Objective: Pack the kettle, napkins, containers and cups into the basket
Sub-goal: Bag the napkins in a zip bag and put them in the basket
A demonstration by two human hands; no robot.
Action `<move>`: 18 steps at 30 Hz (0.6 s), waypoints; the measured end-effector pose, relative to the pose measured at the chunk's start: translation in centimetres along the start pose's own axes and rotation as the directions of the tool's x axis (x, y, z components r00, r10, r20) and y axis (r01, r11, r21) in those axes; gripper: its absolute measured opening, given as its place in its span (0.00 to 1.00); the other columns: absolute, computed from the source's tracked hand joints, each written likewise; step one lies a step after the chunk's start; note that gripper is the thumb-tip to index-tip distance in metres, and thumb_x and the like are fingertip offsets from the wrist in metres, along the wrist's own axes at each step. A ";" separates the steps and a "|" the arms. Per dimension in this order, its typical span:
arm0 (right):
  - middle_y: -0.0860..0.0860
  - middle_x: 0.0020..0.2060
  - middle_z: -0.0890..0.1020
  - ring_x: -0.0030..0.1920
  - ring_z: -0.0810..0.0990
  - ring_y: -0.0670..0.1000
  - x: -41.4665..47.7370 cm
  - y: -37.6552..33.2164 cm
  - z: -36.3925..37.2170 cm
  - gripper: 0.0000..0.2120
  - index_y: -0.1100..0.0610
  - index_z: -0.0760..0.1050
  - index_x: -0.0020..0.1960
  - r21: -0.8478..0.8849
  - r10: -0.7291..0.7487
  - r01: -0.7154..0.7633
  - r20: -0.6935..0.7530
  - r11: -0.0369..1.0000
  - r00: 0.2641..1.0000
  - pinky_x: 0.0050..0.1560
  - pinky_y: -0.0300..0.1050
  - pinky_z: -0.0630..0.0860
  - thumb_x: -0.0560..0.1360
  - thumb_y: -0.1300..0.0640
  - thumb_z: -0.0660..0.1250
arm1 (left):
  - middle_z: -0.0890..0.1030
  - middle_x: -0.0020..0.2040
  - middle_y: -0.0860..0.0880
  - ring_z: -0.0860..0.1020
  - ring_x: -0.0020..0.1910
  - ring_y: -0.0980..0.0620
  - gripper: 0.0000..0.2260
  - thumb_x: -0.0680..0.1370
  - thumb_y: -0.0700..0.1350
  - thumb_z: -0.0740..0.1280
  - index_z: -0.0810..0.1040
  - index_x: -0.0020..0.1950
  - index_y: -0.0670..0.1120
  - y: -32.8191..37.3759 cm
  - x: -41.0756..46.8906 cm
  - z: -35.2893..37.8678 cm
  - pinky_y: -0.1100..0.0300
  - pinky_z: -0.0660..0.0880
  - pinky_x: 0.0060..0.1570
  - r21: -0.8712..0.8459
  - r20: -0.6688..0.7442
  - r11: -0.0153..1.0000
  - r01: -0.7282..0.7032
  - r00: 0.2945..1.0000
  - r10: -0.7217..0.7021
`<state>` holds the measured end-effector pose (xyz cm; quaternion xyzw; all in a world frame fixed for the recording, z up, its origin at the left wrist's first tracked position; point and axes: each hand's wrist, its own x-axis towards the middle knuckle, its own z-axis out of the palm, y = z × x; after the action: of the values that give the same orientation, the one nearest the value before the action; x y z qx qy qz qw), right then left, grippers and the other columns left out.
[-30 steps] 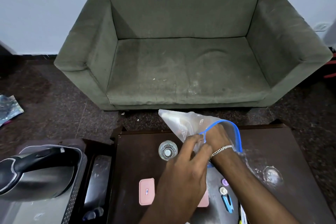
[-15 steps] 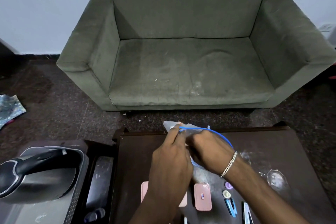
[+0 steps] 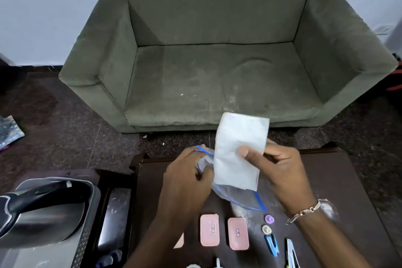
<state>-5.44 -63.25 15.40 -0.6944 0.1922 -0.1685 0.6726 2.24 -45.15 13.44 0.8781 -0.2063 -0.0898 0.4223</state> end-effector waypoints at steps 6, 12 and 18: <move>0.60 0.48 0.88 0.44 0.86 0.54 0.6 0.3 -0.3 0.12 0.61 0.86 0.51 0.294 0.227 -0.204 -0.044 0.934 0.973 0.44 0.46 0.83 0.68 0.61 0.77 | 0.77 0.38 0.44 0.75 0.38 0.55 0.19 0.80 0.55 0.63 0.80 0.42 0.41 0.9 0.4 0.8 0.42 0.76 0.38 -0.439 0.169 0.892 0.110 0.985 -0.038; 0.56 0.47 0.86 0.46 0.83 0.55 2.2 -0.1 -2.2 0.31 0.54 0.75 0.64 0.223 0.286 -0.310 0.133 0.924 0.949 0.44 0.47 0.81 0.63 0.61 0.80 | 0.72 0.34 0.52 0.66 0.30 0.56 0.17 0.75 0.50 0.73 0.73 0.34 0.42 1.1 0.6 1.4 0.53 0.67 0.34 -0.215 0.213 0.977 -0.005 0.976 0.052; 0.54 0.49 0.88 0.47 0.84 0.51 6.0 -3.2 -5.9 0.24 0.53 0.83 0.63 -0.426 0.394 -0.157 0.552 0.891 0.735 0.49 0.46 0.81 0.68 0.62 0.80 | 0.72 0.36 0.50 0.69 0.33 0.53 0.14 0.74 0.49 0.70 0.70 0.34 0.45 1.7 1.0 0.8 0.57 0.65 0.35 -0.072 0.333 0.986 -0.149 0.928 0.164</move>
<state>-3.00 -71.24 18.67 -0.7818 0.0872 0.2118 0.5800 2.42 -47.12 14.22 0.8206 -0.3429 -0.2098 0.4062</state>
